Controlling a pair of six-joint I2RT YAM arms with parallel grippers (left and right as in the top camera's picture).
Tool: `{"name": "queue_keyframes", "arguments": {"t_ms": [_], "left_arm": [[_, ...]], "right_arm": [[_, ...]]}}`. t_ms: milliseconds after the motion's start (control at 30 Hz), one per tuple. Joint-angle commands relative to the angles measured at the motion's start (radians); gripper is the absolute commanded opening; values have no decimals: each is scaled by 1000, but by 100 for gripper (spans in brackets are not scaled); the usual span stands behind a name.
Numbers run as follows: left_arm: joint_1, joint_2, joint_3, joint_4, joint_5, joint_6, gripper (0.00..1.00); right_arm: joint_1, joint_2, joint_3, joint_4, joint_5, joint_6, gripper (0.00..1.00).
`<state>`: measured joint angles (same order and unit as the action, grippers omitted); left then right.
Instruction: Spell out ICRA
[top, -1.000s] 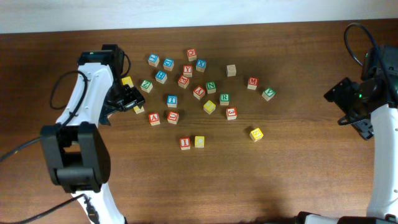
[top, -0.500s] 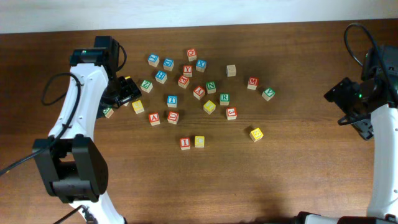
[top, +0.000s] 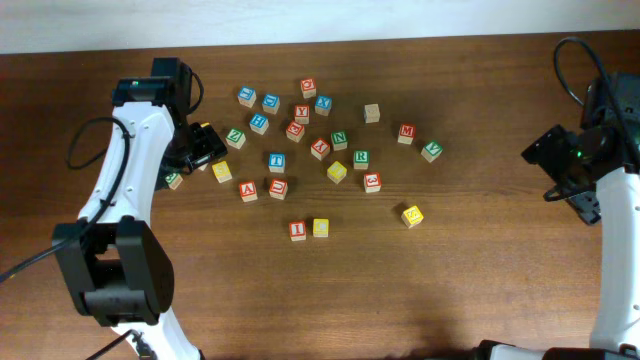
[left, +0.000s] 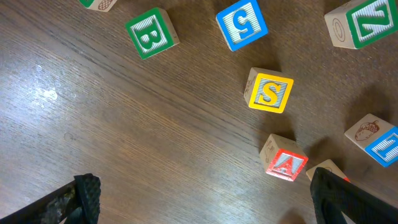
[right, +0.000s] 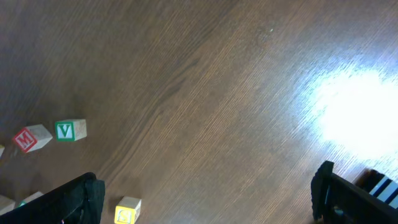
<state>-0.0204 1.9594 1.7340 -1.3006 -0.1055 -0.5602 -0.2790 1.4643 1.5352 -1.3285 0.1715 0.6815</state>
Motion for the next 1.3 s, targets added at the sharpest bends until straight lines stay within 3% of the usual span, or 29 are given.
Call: {"name": "queue_keyframes", "arguments": {"t_ms": [0,333,433,500,567,633,700,767,833,900,1000,1100,1267], "left_arm": [[2,-17,16,-1,-12,16,99],[2,-17,16,-1,-12,16,99],[2,-17,16,-1,-12,16,99],[2,-17,16,-1,-12,16,99],[2,-17,16,-1,-12,16,99],[2,-17,16,-1,-12,16,99],[2,-17,16,-1,-12,16,99],[2,-17,16,-1,-12,16,99],[2,-17,16,-1,-12,16,99],[2,-17,16,-1,-12,16,99],[2,-17,16,-1,-12,16,99],[2,-17,16,-1,-12,16,99],[2,-17,16,-1,-12,16,99]], "right_arm": [[-3,5,4,0,50,3,98],[-3,5,4,82,34,11,98],[-3,5,4,101,-54,11,98],[-1,3,4,166,-282,-15,98],[34,13,4,281,-522,-164,98],[91,29,4,362,-607,-213,98],[214,76,4,430,-604,-291,98],[330,153,4,451,-467,-311,98],[383,201,4,455,-374,-309,98],[438,268,4,486,-423,-294,98],[533,392,4,522,-354,-389,98],[600,481,4,564,-325,-389,98],[690,591,4,609,-91,-303,100]]}}
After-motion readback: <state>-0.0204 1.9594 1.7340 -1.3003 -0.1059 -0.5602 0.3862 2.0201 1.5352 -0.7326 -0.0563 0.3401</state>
